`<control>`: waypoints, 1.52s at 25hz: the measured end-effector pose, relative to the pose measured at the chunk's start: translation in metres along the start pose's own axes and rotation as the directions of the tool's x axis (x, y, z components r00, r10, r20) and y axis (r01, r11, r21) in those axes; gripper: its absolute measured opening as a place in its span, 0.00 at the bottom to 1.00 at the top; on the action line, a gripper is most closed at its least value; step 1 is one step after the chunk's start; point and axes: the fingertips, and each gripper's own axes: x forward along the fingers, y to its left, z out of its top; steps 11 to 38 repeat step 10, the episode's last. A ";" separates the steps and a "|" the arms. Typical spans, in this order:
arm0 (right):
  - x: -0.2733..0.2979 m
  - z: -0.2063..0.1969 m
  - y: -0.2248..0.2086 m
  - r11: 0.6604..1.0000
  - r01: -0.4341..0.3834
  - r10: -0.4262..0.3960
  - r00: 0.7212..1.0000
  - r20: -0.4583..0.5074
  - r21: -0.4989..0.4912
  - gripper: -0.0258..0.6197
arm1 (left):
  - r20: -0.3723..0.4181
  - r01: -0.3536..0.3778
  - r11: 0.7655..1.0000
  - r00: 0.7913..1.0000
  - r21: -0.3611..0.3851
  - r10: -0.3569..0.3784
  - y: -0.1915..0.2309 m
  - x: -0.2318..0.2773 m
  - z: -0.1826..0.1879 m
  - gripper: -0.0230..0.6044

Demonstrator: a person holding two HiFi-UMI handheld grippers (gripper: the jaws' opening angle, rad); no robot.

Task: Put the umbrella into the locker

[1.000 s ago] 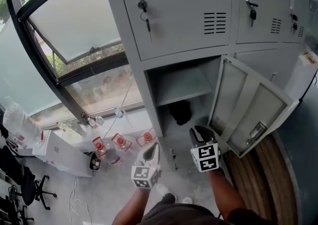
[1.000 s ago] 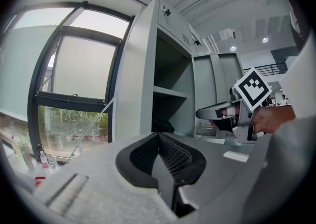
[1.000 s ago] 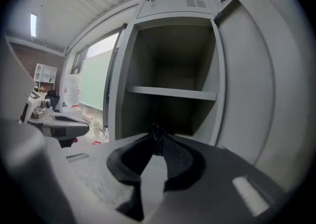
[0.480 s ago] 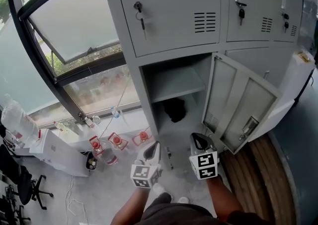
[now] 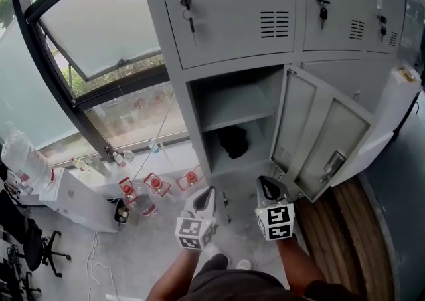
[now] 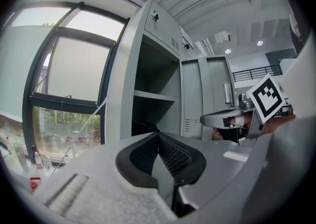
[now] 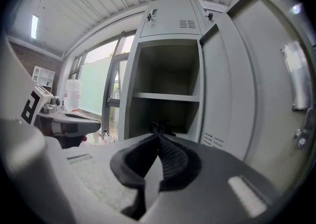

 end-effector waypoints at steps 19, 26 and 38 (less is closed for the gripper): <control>-0.001 0.000 -0.005 1.000 0.017 -0.018 0.999 0.026 0.026 0.04 | 0.002 -0.015 1.000 1.000 -0.020 0.015 0.001 0.008 0.006 0.04; -0.001 0.000 -0.005 1.000 0.017 -0.018 0.999 0.026 0.026 0.04 | 0.002 -0.015 1.000 1.000 -0.020 0.015 0.001 0.008 0.006 0.04; -0.001 0.000 -0.005 1.000 0.017 -0.018 0.999 0.026 0.026 0.04 | 0.002 -0.015 1.000 1.000 -0.020 0.015 0.001 0.008 0.006 0.04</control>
